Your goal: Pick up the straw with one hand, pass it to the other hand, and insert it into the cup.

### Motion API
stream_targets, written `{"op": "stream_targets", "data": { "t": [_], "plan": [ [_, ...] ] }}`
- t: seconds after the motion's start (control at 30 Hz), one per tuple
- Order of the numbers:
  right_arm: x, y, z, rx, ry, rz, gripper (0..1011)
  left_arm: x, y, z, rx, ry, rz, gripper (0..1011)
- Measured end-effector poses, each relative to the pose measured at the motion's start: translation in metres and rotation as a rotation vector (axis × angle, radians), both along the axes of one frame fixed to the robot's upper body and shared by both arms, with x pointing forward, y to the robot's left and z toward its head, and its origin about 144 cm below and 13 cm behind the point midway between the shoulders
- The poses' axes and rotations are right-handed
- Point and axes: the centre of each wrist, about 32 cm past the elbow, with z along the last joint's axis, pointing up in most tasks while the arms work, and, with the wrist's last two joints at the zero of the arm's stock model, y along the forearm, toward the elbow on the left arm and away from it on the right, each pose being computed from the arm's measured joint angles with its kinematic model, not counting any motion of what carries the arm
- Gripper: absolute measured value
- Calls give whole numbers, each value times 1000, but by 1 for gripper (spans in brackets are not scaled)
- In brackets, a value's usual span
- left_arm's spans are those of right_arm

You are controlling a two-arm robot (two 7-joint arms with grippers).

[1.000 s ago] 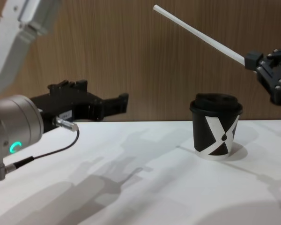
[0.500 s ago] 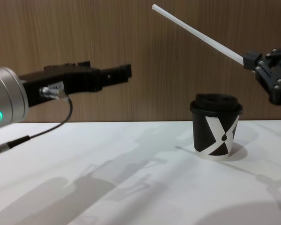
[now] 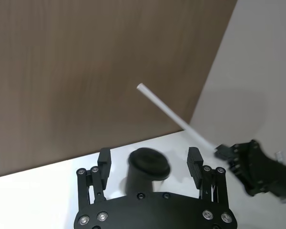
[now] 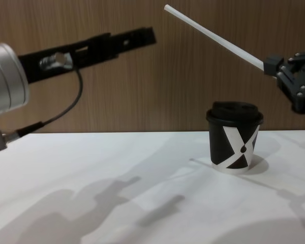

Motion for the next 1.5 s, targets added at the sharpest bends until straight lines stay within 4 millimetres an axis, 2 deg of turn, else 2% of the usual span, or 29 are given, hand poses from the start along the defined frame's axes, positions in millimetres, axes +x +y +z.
{"op": "stream_targets", "data": {
  "t": [0.33,0.57,1.0,1.5],
  "plan": [
    [0,0,0,0,0,0,0,9,-15,9,-149,47,-135,1003],
    [0,0,0,0,0,0,0,23,-36,13,-253,103,-210,1003],
    [0,0,0,0,0,0,0,40,-56,13,-335,184,-240,1003],
    [0,0,0,0,0,0,0,51,-71,10,-396,236,-275,1003]
  ]
}}
